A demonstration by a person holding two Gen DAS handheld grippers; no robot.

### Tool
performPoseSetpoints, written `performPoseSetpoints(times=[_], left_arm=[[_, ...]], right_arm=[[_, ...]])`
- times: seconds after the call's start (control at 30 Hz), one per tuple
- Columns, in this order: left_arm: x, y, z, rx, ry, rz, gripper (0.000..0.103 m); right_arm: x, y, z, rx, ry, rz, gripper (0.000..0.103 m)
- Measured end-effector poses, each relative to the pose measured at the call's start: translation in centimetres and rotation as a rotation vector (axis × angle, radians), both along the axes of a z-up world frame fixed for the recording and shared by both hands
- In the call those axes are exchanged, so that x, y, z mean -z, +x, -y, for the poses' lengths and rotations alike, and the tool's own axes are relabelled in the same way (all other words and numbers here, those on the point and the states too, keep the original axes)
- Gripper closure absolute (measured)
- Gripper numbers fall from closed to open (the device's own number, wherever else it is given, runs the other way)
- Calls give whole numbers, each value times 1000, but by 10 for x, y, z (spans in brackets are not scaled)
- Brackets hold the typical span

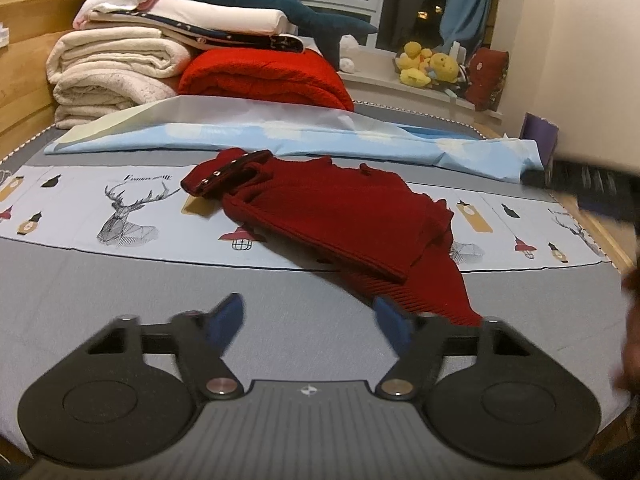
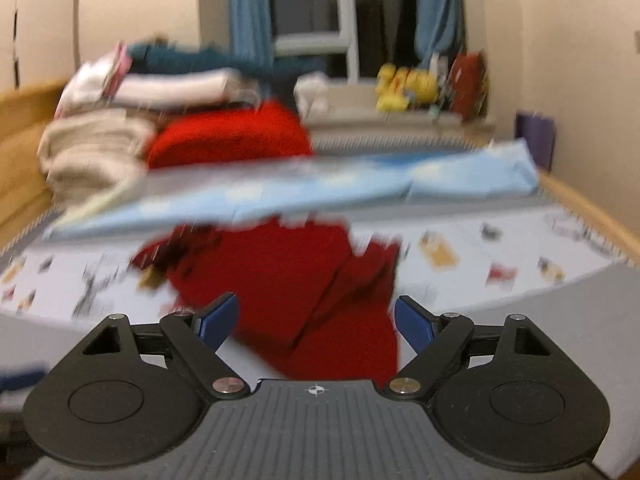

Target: Fold small clothes

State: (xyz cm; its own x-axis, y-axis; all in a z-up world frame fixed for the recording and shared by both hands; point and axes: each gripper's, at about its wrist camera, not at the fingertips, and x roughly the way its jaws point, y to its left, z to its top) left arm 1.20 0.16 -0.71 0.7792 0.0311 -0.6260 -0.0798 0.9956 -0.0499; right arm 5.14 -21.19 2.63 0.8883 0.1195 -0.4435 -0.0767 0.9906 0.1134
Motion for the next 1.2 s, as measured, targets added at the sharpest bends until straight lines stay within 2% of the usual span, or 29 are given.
performPoseSetpoints(times=[0.07, 0.13, 0.2, 0.23, 0.27, 0.33, 0.43, 0.5, 0.6, 0.67, 0.7, 0.8, 0.83, 0.87, 0.9, 0.97, 1.07, 1.13, 1.2], left_arm=[[2, 3, 3, 18, 17, 0, 64], [6, 8, 5, 33, 18, -11, 78], [10, 17, 7, 54, -30, -32, 83], [12, 26, 8, 64, -55, -56, 84], [14, 36, 9, 75, -81, -76, 84], [19, 59, 14, 86, -109, -110, 84], [34, 105, 26, 90, -130, -124, 84], [50, 137, 31, 66, -191, -157, 81], [81, 182, 31, -6, -334, -239, 71], [99, 205, 28, -73, -428, -281, 59], [106, 214, 26, -104, -479, -290, 57], [120, 235, 22, -160, -566, -321, 57], [119, 238, 21, -163, -569, -326, 67], [116, 240, 19, -155, -554, -329, 90], [114, 241, 16, -141, -525, -335, 96], [101, 233, 5, -78, -495, -309, 97], [69, 206, -22, 30, -392, -243, 98], [56, 187, -49, 63, -316, -248, 98], [48, 169, -79, 55, -281, -268, 99]], right_arm=[[-7, 18, 11, 10, -15, 34, 21], [-4, 34, 24, 25, -38, 56, 26], [12, 46, 37, 45, -41, 19, 34], [17, 52, 46, 52, -22, -18, 45], [22, 57, 55, 62, 22, -68, 51], [26, 60, 69, 79, 83, -97, 53], [22, 62, 77, 83, 72, -66, 55], [21, 62, 83, 76, 117, -69, 55], [23, 62, 90, 60, 160, -75, 55], [24, 64, 95, 48, 170, -78, 55], [25, 64, 99, 48, 173, -81, 55], [25, 64, 107, 58, 178, -87, 54], [26, 65, 110, 63, 184, -94, 54], [26, 65, 113, 69, 188, -101, 54], [26, 66, 116, 76, 186, -105, 54], [28, 67, 120, 94, 184, -114, 54], [28, 70, 125, 121, 188, -124, 54], [28, 69, 128, 130, 192, -122, 54], [29, 69, 128, 139, 184, -123, 54]])
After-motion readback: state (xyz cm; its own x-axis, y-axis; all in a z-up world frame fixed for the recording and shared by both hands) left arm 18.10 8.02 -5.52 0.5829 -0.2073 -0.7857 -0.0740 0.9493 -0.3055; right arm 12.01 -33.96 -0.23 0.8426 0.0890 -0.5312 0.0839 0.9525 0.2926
